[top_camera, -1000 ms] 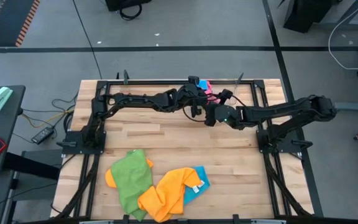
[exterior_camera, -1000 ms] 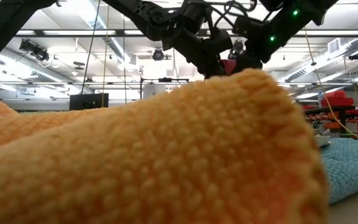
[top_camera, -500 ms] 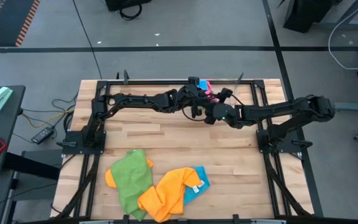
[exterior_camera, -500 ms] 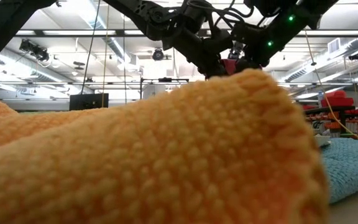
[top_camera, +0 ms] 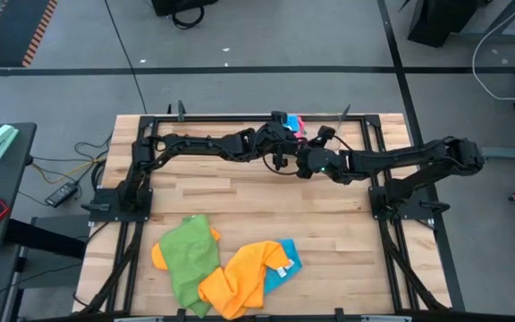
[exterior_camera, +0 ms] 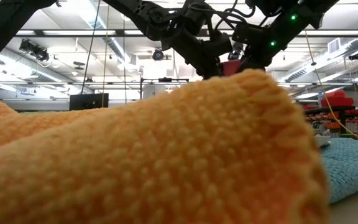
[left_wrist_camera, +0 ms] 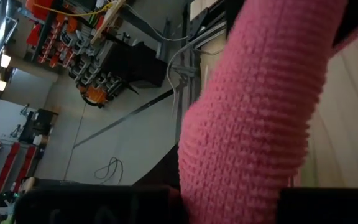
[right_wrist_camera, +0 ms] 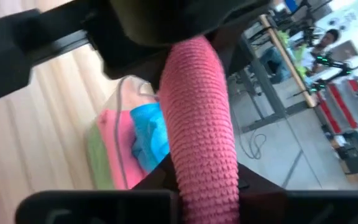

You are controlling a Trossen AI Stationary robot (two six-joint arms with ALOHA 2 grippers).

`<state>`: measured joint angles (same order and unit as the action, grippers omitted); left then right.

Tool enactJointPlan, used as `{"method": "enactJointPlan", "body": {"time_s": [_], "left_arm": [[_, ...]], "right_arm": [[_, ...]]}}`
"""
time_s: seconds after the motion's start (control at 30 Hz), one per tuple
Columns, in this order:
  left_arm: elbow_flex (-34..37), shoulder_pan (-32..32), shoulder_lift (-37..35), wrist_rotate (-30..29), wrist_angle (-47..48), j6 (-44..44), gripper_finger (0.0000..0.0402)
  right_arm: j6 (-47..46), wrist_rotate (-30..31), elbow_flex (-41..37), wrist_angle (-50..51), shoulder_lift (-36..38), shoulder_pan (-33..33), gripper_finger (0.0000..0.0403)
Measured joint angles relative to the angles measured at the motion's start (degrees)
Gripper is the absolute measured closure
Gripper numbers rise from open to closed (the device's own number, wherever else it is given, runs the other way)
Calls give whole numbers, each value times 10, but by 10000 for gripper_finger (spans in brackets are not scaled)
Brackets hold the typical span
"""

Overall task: Fold microfiber towels
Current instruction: Put the pink towel into the transparent bin

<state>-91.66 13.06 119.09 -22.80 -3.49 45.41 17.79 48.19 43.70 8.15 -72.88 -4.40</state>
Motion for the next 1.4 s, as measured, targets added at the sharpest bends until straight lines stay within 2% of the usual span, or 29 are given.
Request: {"method": "enactJointPlan", "body": {"time_s": [0.27, 0.4, 0.6, 0.73, 0.87, 1.17, 1.4], "left_arm": [[0, -2, 0, 3, 20, 18, 329], [0, -1, 0, 22, 67, 11, 281], [0, 1, 0, 50, 119, -56, 198], [0, 14, 0, 62, 155, -110, 168], [17, 34, -1, 134, 164, -156, 174], [47, 25, -11, 126, 164, -179, 230], [110, 10, -73, 126, 124, -189, 258]], "right_arm": [[-8, -7, 0, 28, 10, 1, 375], [-20, -34, 6, 67, 25, -7, 375], [-44, -84, 7, 120, 30, -48, 376], [-59, -115, 14, 162, 32, -76, 376], [-81, -136, 43, 221, 33, -109, 376], [-187, -135, 95, 332, 16, -189, 377], [-228, -125, 176, 429, -55, -209, 377]]}}
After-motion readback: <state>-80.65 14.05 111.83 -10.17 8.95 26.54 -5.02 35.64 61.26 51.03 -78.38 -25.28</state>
